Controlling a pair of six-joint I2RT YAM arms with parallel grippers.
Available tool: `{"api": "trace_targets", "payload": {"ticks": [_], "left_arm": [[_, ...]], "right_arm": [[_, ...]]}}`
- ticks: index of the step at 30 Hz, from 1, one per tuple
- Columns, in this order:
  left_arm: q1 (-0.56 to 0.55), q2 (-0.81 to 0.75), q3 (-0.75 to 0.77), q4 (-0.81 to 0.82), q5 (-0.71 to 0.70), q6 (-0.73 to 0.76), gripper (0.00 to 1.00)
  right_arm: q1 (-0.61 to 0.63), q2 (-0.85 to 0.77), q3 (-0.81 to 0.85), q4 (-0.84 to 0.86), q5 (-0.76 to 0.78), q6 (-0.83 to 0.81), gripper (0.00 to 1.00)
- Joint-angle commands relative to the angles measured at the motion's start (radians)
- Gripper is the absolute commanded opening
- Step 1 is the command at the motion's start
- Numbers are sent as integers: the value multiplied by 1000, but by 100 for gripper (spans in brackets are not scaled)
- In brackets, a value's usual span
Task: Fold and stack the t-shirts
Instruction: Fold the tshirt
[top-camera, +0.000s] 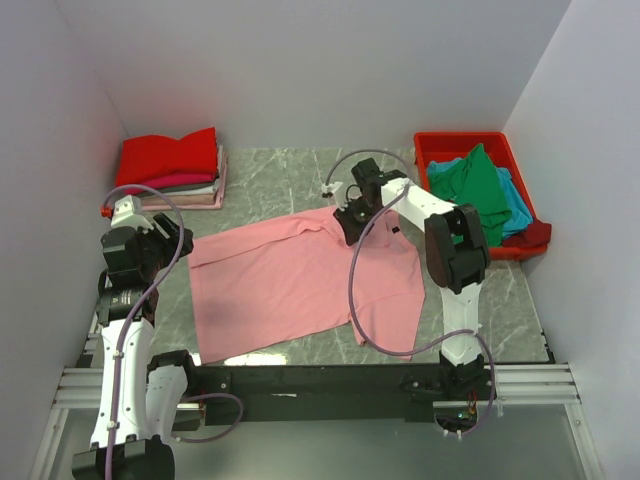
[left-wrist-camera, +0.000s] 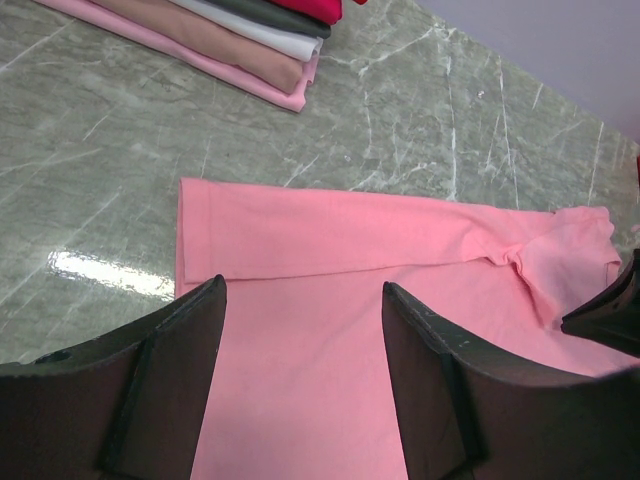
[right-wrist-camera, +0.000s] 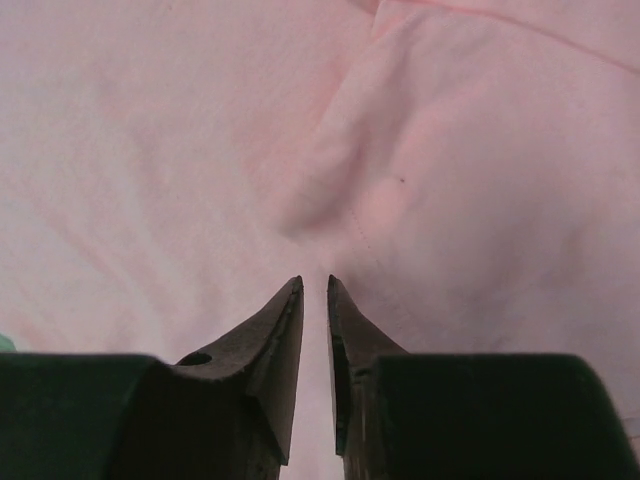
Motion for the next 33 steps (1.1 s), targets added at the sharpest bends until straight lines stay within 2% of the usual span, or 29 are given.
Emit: {"api": "trace_targets", "payload": {"ticks": [1, 5, 10, 15, 18, 21, 25, 29, 30, 33], "left_arm": [[2, 0, 1, 32, 21, 20, 69], [2, 2, 1, 32, 23, 20, 69], [2, 2, 1, 30, 21, 20, 69], [2, 9, -7, 41, 33, 5, 70], [4, 41, -19, 52, -9, -46, 75], [17, 132, -27, 50, -34, -165, 78], [30, 294, -68, 146, 41, -338, 75], [34, 429, -81, 265, 32, -432, 70], [34, 480, -73, 280, 29, -449, 67], [36, 573, -42, 306, 9, -465, 64]], "right_arm": [[19, -56, -24, 2, 19, -39, 24], [36, -73, -44, -21, 35, -65, 34], [17, -119, -39, -27, 16, -59, 34], [-130, -114, 71, 111, 33, 163, 33], [-220, -22, 190, 116, 60, 286, 37], [-277, 100, 329, 71, 52, 341, 41], [-311, 226, 445, 47, 27, 381, 44], [-309, 291, 513, 41, 22, 404, 45], [-309, 303, 522, 37, 18, 406, 45], [-311, 337, 553, 27, -4, 420, 45]]}}
